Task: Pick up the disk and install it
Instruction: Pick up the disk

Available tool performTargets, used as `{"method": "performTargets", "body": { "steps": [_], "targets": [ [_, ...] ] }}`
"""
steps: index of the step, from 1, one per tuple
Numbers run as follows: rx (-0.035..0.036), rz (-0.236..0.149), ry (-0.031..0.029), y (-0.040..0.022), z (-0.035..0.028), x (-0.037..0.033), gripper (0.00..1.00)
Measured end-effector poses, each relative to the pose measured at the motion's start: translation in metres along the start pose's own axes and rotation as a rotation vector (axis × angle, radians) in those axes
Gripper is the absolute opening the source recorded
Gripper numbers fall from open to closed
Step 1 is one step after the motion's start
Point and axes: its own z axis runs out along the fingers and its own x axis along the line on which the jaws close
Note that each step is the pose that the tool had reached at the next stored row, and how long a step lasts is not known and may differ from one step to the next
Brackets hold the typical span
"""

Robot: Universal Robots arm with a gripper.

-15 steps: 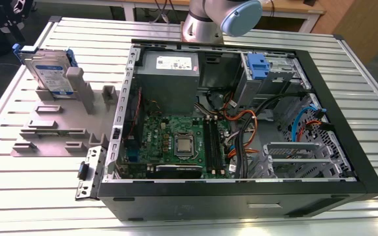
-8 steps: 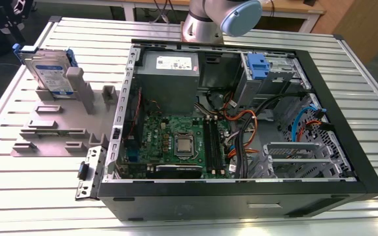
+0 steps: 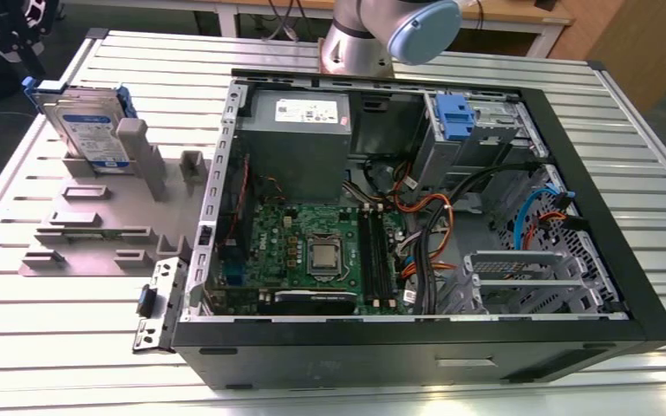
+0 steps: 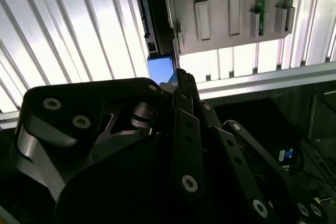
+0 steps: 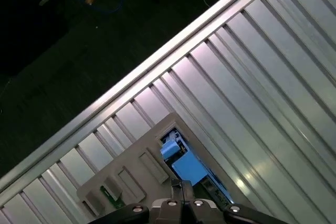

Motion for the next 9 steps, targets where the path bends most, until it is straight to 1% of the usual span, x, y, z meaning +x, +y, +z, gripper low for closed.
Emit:
{"method": "performTargets", "body": {
  "steps": [2, 9],
  "targets": [
    [0.0001, -0.015, 0.0008, -0.0001, 0.0005, -0.0001, 0.11],
    [0.0006, -0.140, 0.0046, -0.0001, 0.0041, -0.0001, 0.11]
  ]
}}
